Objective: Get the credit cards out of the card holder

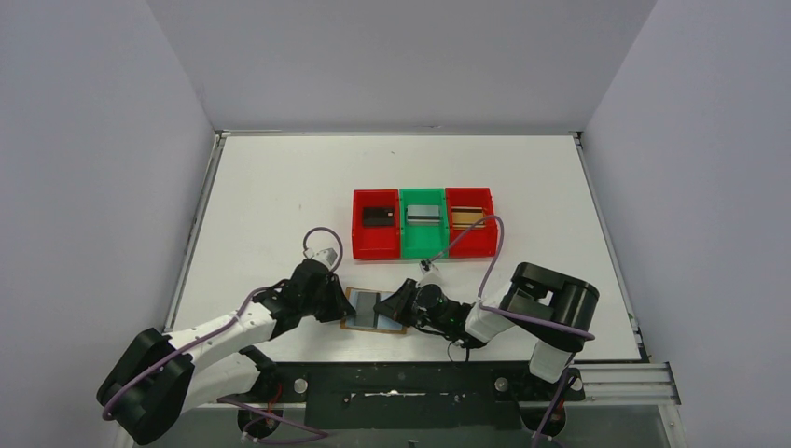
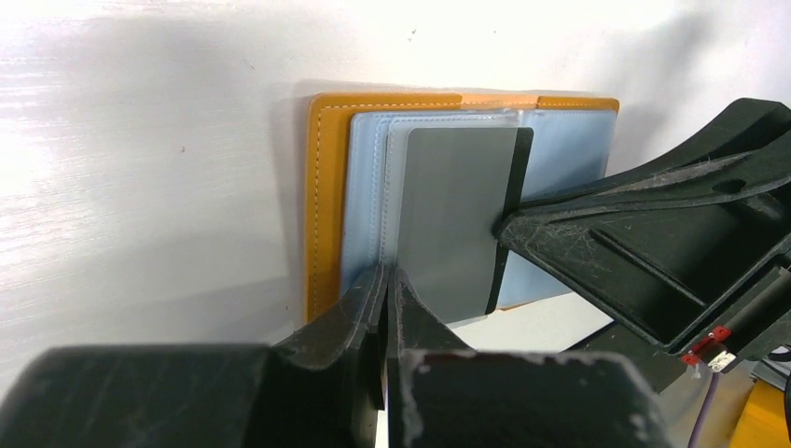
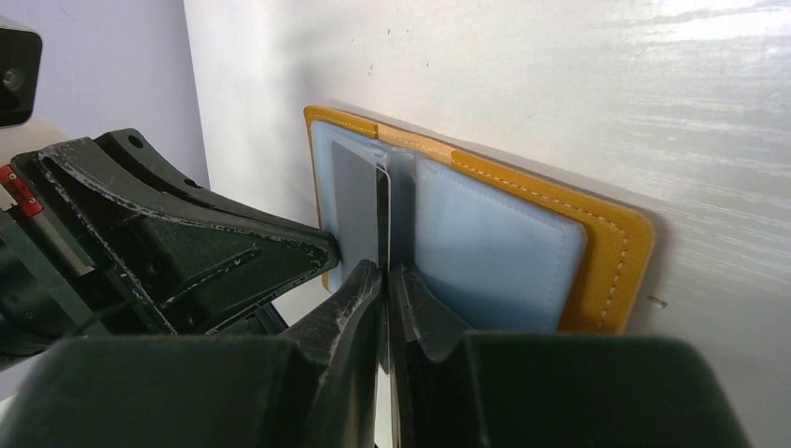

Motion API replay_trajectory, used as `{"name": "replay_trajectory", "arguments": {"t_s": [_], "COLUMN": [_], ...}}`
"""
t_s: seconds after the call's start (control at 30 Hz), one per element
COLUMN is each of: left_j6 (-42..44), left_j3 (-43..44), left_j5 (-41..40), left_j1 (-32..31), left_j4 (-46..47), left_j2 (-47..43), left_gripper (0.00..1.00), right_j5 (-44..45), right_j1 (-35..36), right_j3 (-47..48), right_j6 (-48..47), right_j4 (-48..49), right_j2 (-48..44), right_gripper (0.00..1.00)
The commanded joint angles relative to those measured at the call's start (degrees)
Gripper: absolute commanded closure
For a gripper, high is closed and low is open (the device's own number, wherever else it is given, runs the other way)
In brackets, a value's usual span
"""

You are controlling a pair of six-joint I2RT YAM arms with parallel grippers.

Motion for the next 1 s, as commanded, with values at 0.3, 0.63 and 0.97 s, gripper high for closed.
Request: {"name": "replay_trajectory", "arguments": {"t_s": [0.3, 0.63, 0.97], "left_j6": [-1.91, -2.61, -1.99], "left_j3": [2.69, 3.42, 3.82], "left_j5": [-13.6, -15.33, -13.59], "left_j1": [-3.61, -4.12, -4.21], "left_j4": [-6.71, -7.9, -7.29], "left_j2": [5.35, 5.95, 4.29], "left_gripper": [1.0, 1.0, 1.0], "right_j5": [-1.3, -2.81, -0.21], "right_j1": [-1.46, -2.67, -2.75], "right_j3": [-0.66, -0.99, -1.49], "right_j6": [-1.6, -2.24, -0.93], "right_j4": [-3.79, -7.0, -9.27], "right_j2": [-5.04, -6.42, -7.62], "right_gripper": [0.96, 0.97, 0.94]}}
